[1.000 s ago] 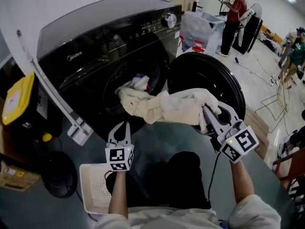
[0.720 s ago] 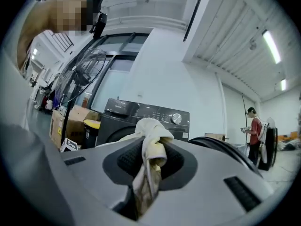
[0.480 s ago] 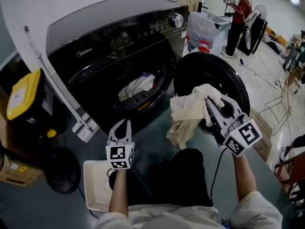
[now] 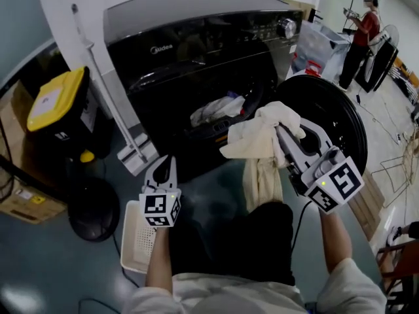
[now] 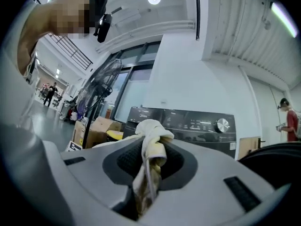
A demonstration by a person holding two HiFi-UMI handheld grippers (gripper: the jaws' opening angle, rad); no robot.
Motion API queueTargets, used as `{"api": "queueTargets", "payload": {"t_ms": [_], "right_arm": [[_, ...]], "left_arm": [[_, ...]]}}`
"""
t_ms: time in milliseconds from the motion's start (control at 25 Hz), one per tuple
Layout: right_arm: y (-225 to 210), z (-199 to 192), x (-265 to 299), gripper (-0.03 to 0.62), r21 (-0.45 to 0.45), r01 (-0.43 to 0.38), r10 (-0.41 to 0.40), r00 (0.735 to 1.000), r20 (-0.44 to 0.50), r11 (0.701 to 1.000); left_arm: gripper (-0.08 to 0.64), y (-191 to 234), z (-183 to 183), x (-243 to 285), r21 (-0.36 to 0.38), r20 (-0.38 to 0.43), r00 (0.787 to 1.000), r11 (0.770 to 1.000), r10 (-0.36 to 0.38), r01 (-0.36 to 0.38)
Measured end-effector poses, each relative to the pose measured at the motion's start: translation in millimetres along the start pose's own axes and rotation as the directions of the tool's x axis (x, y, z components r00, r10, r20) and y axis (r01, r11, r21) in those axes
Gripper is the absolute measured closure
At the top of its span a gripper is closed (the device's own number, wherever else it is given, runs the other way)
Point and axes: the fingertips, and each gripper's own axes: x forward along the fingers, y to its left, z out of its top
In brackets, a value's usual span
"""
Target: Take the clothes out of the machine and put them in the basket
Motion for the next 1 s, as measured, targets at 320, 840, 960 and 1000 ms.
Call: {"api": "queueTargets", "payload": {"t_ms": [320,840,960,1000], "right_arm": [[71.7,25.6,58.3,0.51,-0.035,-0.223,0.225,0.972,0.062,0.974],[183.8,14.2,164.0,0.509,0.056,-0.498,0.494,0.866,0.077,0.865],[209.1,21.5,177.2,0.509,0.058,-0.547,0.541,0.835,0.098,0.835],[217.4,24.7,180.2,0.509,0.052,-0.562,0.556,0.825,0.104,0.825]], "left_arm": [[0.541,44.3,-10.6,-37.9,0.006,-0.029,0.994,0.994,0.106,-0.106],[0.541,125.0,-4.4,-131.3,0.032,-0.053,0.951,0.953,0.304,-0.303],[0.541,140.4,-7.6,-152.2,0.036,-0.063,0.935,0.937,0.349,-0.348],[0.541,145.2,-8.5,-158.6,0.037,-0.065,0.93,0.932,0.363,-0.361]]}}
